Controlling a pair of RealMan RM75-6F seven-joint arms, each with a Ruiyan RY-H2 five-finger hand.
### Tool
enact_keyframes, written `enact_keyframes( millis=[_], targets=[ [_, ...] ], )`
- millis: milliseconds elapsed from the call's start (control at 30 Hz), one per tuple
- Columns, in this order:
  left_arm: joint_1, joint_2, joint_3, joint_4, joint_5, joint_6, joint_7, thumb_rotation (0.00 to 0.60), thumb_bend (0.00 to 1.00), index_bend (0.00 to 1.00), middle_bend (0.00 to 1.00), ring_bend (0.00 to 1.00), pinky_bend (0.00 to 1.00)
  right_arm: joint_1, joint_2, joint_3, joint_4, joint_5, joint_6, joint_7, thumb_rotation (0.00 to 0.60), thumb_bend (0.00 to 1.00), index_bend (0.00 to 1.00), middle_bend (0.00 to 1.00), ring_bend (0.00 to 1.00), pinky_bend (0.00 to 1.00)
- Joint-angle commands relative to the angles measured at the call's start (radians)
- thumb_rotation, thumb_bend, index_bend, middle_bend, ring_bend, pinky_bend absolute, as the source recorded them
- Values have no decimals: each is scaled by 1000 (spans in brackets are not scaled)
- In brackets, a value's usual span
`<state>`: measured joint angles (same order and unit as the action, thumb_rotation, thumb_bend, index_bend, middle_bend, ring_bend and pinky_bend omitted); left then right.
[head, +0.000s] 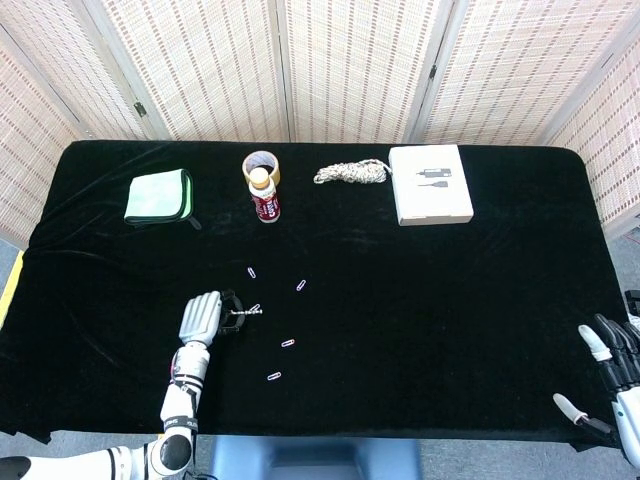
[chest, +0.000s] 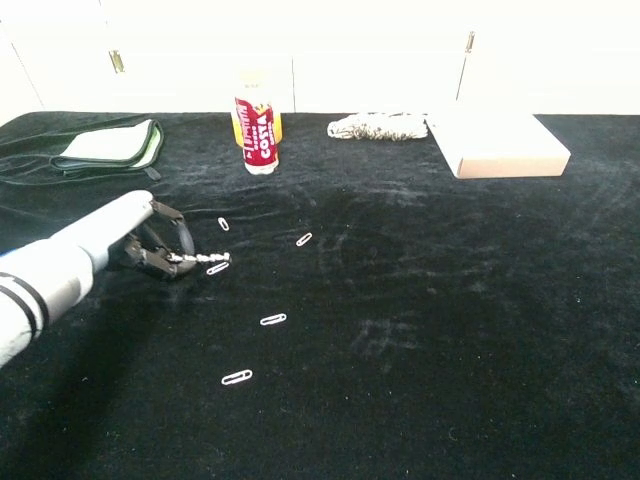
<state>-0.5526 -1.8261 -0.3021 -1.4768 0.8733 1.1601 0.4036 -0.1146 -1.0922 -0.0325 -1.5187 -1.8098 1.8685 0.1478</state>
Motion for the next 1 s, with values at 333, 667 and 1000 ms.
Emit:
enact_keyframes(
  millis=[333, 667, 1000],
  targets=[
    [-33, -30, 7, 75, -15, -27, 6, 600, 671, 846, 1000, 1000, 1000, -19, -2, 0, -9, 13, 10, -6, 600, 9, 0, 0, 0, 0],
    [-28, -12, 5, 79, -20, -27, -13, 600, 671, 847, 1000, 1000, 1000, -13, -1, 6, -16, 23, -13, -14, 600, 10, 0, 0, 0, 0],
    [39, 11, 84, -83, 72, 104, 0, 600, 672, 847, 1000, 1000, 1000, -23, -1, 4, -8, 0, 18, 2, 600, 10, 0, 0, 0, 0]
  ],
)
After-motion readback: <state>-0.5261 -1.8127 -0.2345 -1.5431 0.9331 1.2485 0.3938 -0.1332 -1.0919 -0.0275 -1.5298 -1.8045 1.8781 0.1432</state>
